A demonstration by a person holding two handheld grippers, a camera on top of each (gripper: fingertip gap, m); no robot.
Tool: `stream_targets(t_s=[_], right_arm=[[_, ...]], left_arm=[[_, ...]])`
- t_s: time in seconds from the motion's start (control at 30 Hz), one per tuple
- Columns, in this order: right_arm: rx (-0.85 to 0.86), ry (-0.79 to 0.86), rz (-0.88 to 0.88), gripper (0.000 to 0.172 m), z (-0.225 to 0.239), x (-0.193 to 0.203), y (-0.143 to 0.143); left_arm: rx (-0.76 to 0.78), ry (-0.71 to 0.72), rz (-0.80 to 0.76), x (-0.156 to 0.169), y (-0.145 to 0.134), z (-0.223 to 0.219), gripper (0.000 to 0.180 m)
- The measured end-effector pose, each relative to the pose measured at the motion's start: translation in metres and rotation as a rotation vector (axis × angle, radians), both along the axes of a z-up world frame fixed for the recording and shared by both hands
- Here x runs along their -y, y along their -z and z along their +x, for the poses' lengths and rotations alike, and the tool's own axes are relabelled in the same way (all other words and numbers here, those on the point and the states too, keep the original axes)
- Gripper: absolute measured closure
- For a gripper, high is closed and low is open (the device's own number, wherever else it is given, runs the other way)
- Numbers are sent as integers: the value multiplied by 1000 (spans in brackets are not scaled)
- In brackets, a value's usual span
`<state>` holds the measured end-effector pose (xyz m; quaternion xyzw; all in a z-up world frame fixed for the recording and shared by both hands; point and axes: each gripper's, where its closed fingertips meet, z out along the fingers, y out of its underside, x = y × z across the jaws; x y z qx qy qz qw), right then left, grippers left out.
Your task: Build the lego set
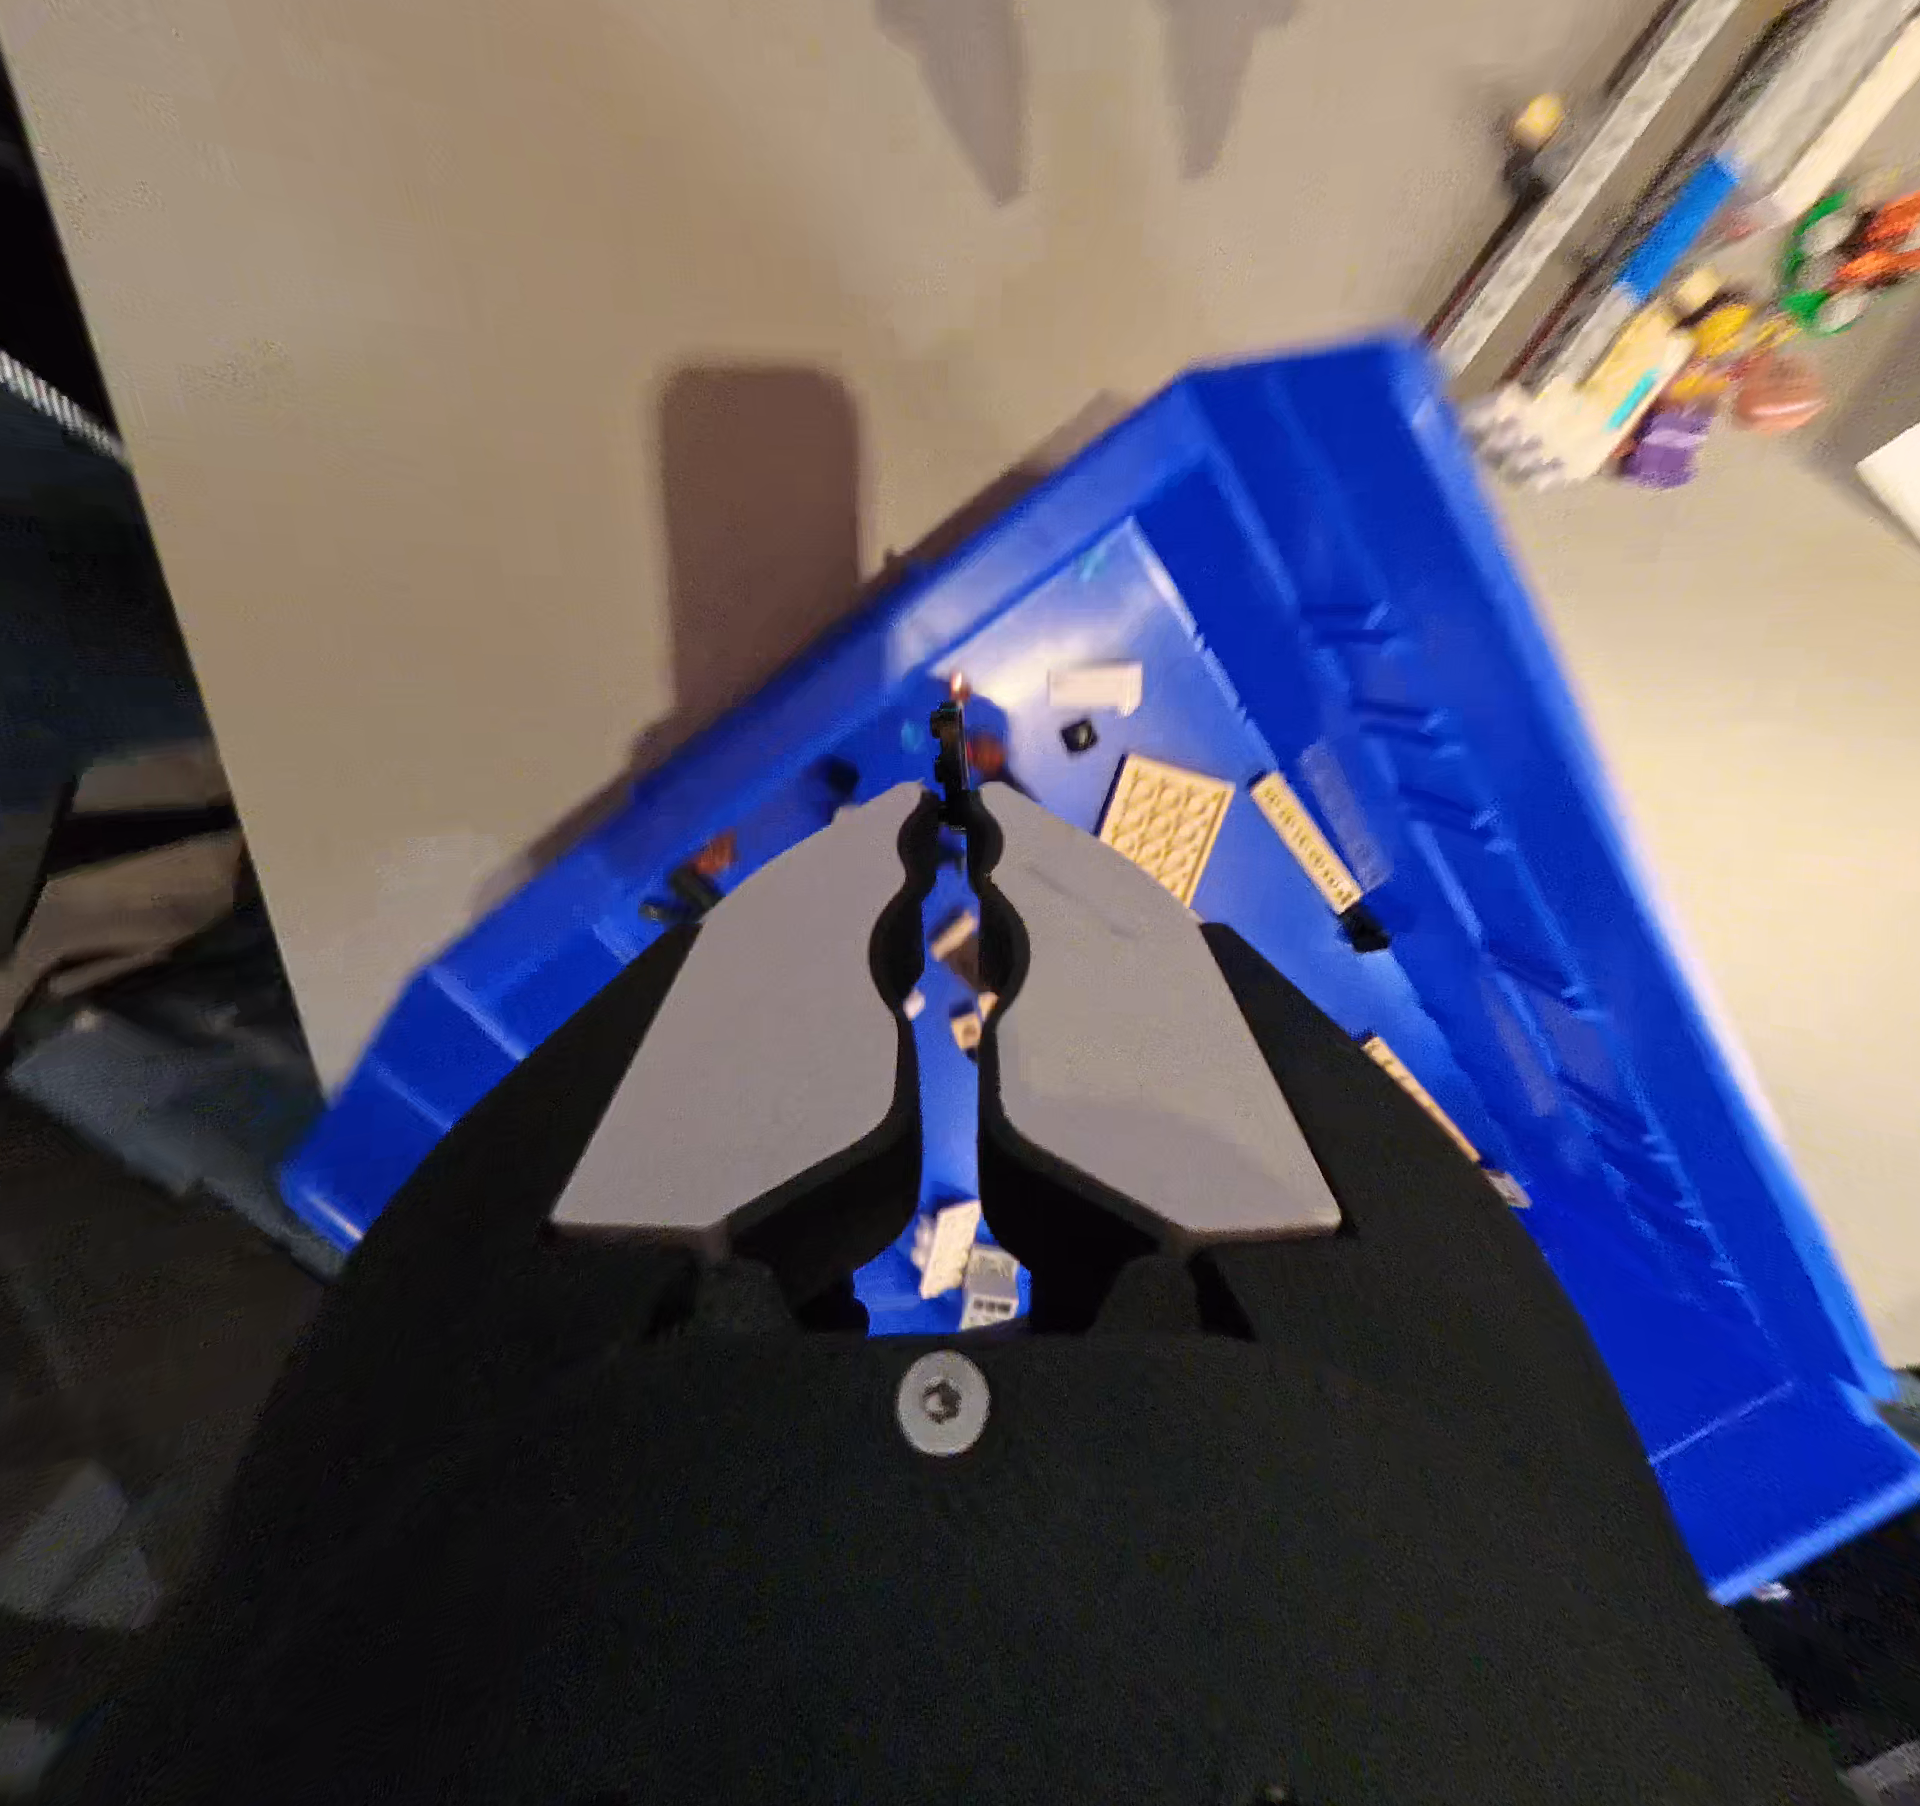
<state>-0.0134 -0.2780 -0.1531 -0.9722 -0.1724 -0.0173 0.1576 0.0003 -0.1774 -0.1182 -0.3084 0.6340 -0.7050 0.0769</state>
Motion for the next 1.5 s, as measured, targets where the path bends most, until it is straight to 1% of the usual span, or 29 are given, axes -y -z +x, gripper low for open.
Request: stream_targets(t_s=[0.1, 0.2, 0.27, 0.37, 0.47, 0.53, 0.67, 0.77, 0.83, 0.9, 0.97, 1.07, 1.17, 1.27, 1.33, 1.37, 1.43, 1.5], right_arm=[[18, 119, 108, 167, -18, -50, -14], [-20, 225, 241, 167, -47, -110, -11], [-60, 279, 307, 167, -65, -149, 1], [-145, 388, 348, 167, -77, -194, 29], [-224, 479, 335, 167, -77, -221, 53], [-221, 507, 310, 167, -74, -229, 67], [-162, 540, 291, 167, -67, -236, 79], [-146, 581, 330, 165, -62, -240, 81], [-162, 639, 380, 159, -60, -241, 80], [-165, 695, 421, 153, -59, -236, 79], [-140, 700, 442, 150, -61, -226, 77], [-100, 662, 455, 149, -70, -202, 64], [-104, 613, 429, 149, -83, -164, 44], [-114, 507, 409, 152, -90, -113, 12], [-22, 470, 359, 154, -69, -64, -6], [22, 464, 314, 155, -53, -38, -10], [71, 470, 189, 156, -22, 14, -6], [77, 443, 91, 158, -1, 51, 3]], left_arm=[[9, -76, 65, -24, 2, -20, 138], [-7, -190, 103, -68, 7, -44, 137], [-45, -284, 128, -104, 14, -58, 137], [-98, -425, 193, -156, 28, -78, 137], [-163, -490, 192, -189, 35, -95, 136], [-191, -497, 176, -198, 38, -103, 136], [-209, -461, 170, -195, 40, -106, 136], [-229, -433, 195, -190, 44, -105, 133], [-242, -431, 185, -191, 45, -103, 132], [-255, -428, 168, -192, 46, -100, 131], [-259, -429, 159, -193, 45, -95, 131], [-254, -420, 160, -190, 45, -86, 131], [-257, -403, 161, -187, 45, -73, 131], [-261, -365, 172, -182, 47, -64, 131], [-252, -356, 172, -179, 45, -60, 131], [-250, -352, 170, -178, 45, -58, 131], [-252, -344, 172, -175, 45, -54, 131], [-257, -349, 183, -174, 47, -52, 131]])
